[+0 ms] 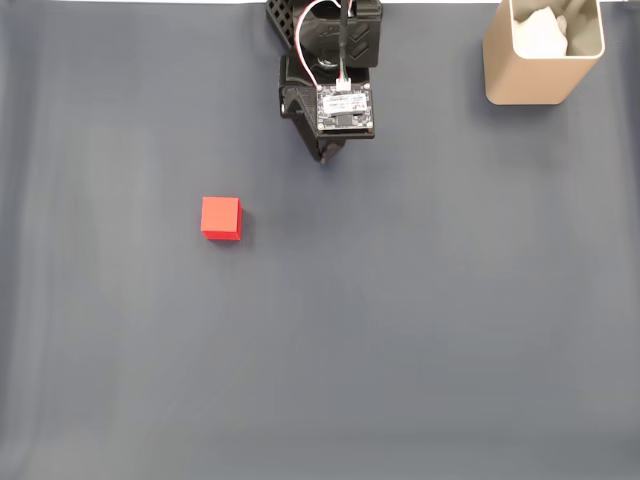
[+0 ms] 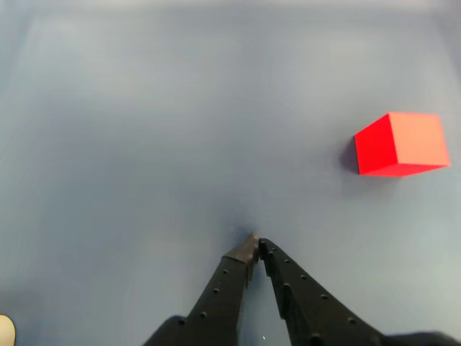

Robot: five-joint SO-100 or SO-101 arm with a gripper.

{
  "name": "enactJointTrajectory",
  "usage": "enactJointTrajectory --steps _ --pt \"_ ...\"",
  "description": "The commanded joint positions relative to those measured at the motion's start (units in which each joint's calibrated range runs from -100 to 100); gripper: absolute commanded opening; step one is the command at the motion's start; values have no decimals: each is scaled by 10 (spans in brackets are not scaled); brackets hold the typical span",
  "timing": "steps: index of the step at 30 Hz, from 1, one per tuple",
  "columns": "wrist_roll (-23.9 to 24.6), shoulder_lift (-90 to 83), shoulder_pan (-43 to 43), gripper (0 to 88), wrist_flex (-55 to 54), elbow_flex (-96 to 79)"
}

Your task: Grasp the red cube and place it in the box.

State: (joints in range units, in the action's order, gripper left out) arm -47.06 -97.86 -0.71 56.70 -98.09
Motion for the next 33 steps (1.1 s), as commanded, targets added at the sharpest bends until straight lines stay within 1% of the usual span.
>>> enactJointTrajectory --steps 1,8,13,23,28,33 --pt "2 45 9 2 -52 54" --pt "17 180 19 2 -73 215" --pt "10 266 8 2 -52 321" --pt "-37 365 -51 6 16 447" --pt "-68 407 -102 9 43 488" --pt "-93 458 -153 8 46 517"
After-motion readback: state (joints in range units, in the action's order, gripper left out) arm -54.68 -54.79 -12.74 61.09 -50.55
